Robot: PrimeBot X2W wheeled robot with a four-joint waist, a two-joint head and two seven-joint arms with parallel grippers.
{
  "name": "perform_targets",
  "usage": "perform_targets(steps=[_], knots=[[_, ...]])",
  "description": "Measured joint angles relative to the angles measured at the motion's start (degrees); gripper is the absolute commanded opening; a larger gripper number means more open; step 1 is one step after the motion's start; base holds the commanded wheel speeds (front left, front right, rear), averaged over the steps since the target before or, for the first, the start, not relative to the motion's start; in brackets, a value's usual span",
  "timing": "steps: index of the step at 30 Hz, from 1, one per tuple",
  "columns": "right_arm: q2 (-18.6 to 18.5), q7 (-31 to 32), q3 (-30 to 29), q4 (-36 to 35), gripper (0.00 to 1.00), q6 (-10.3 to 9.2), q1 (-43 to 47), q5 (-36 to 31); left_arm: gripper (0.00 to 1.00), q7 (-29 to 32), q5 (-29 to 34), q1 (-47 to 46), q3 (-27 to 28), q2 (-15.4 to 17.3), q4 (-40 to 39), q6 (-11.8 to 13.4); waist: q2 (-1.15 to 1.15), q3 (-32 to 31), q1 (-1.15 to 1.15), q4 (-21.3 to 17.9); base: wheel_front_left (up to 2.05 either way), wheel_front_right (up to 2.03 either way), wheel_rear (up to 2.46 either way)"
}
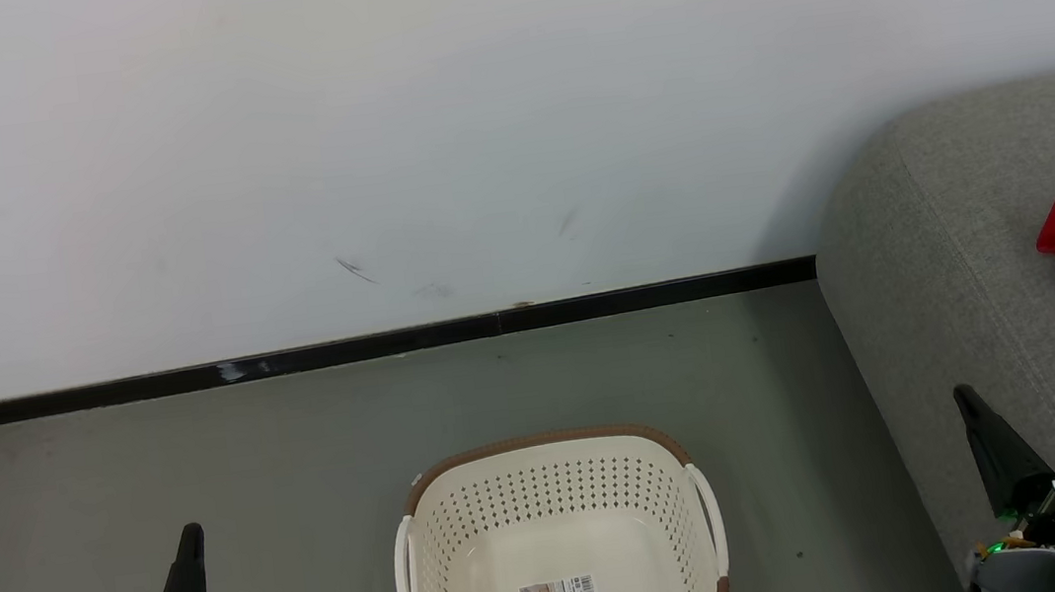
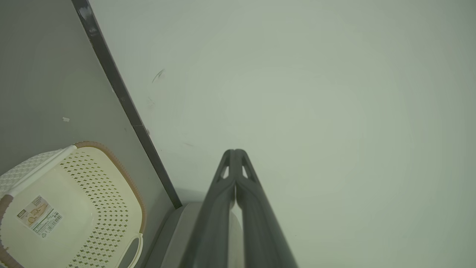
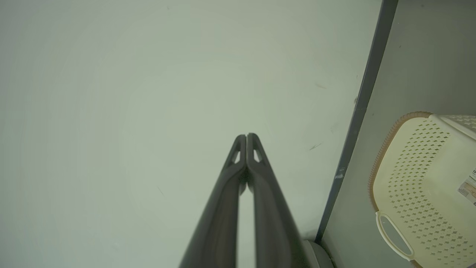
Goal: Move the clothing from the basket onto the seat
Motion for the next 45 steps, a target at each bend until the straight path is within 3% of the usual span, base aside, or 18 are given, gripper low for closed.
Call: perform_targets(steps=[45], knots=[[0.3,0.1,-0.4,0.1,0.00,0.00,0.0,-0.2,0.00,0.0,0.0,0.0,0.0,0.0,-0.1,0.0,0.00,0.0,0.00,0.0,0.00,0.00,0.00]])
